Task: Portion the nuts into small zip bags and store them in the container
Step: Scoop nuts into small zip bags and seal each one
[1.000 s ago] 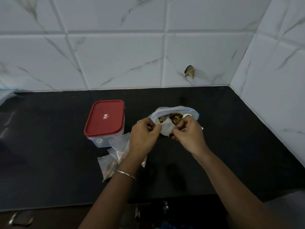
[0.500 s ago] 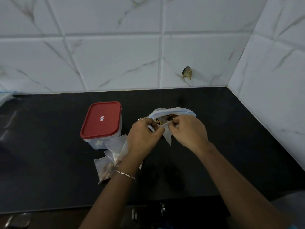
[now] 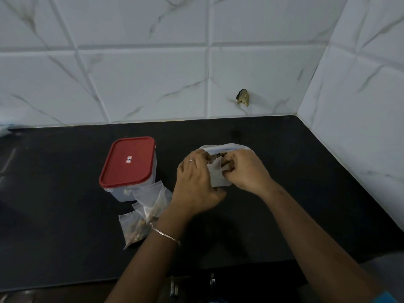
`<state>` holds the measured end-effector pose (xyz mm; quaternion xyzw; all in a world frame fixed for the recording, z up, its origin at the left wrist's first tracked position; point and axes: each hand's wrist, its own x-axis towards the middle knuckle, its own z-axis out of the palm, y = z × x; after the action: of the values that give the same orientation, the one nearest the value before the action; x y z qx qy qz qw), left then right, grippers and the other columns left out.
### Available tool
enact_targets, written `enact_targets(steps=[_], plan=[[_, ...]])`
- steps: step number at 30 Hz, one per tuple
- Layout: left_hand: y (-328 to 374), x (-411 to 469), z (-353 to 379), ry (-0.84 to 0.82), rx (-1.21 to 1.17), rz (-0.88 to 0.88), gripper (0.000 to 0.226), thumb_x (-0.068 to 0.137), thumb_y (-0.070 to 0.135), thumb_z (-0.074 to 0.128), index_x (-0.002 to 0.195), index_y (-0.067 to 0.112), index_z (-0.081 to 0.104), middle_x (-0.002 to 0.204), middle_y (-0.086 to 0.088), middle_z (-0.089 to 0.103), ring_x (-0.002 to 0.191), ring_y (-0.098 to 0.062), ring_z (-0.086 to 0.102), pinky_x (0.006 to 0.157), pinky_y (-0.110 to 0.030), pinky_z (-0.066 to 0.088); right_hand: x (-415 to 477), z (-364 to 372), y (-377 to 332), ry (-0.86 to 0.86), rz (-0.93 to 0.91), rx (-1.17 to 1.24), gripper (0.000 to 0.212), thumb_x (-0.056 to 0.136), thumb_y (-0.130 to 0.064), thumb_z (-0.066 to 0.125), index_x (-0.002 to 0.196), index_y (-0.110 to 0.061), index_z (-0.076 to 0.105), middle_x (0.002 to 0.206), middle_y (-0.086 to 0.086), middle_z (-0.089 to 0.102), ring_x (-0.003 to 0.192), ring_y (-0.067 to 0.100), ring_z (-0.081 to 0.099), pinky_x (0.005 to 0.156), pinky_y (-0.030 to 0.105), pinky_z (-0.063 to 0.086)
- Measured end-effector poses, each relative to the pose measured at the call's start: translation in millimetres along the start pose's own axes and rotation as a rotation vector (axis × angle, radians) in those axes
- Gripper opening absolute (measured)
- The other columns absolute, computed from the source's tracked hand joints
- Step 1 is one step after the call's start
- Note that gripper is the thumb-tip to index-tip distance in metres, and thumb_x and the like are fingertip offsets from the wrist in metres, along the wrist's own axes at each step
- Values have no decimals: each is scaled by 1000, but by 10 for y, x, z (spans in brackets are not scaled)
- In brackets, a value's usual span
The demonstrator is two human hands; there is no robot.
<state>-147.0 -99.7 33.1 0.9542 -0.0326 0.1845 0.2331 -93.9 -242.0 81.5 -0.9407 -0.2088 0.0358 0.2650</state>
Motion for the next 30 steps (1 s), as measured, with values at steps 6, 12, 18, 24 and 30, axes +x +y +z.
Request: enact_targets(steps=[6, 12, 18, 24, 30], plan=[[-144, 103, 61, -109, -77, 32, 71, 79, 52, 68, 138, 26, 39, 137, 7, 52, 131, -14, 45, 118, -49, 16, 40, 46, 1, -48, 46, 113, 28, 77, -10, 70, 103, -20, 71, 86, -2, 70, 79, 14, 65, 71, 37, 57], [-236, 107, 142, -61, -220, 6, 56, 80, 43, 72, 129, 25, 52, 124, 7, 63, 114, -8, 57, 105, -36, 42, 32, 124, 54, 20, -42, -63, 35, 76, -36, 76, 108, -24, 67, 120, -15, 47, 95, 6, 54, 70, 25, 45], [-339, 79, 281, -115, -479, -306, 55, 78, 28, 77, 127, 23, 53, 122, 6, 61, 111, -6, 57, 95, -29, 51, 105, 357, 477, 300, 136, 471, 7, 87, -16, 68, 93, -19, 71, 101, -6, 67, 86, 3, 61, 78, 24, 53], [-397, 49, 384, -148, -608, -448, 57, 78, 28, 78, 127, 23, 49, 127, 2, 59, 118, -12, 55, 97, -31, 50, 174, 563, 1222, 341, 399, 280, 34, 92, -16, 60, 126, -17, 60, 121, 1, 65, 115, 20, 57, 100, 42, 47], [-441, 56, 467, -172, -579, -513, 71, 78, 30, 78, 138, 18, 43, 138, -2, 52, 128, -17, 49, 97, -27, 46, 258, 644, 1330, 281, 372, 150, 22, 93, -24, 61, 112, -17, 55, 102, 3, 63, 96, 14, 48, 81, 34, 44]])
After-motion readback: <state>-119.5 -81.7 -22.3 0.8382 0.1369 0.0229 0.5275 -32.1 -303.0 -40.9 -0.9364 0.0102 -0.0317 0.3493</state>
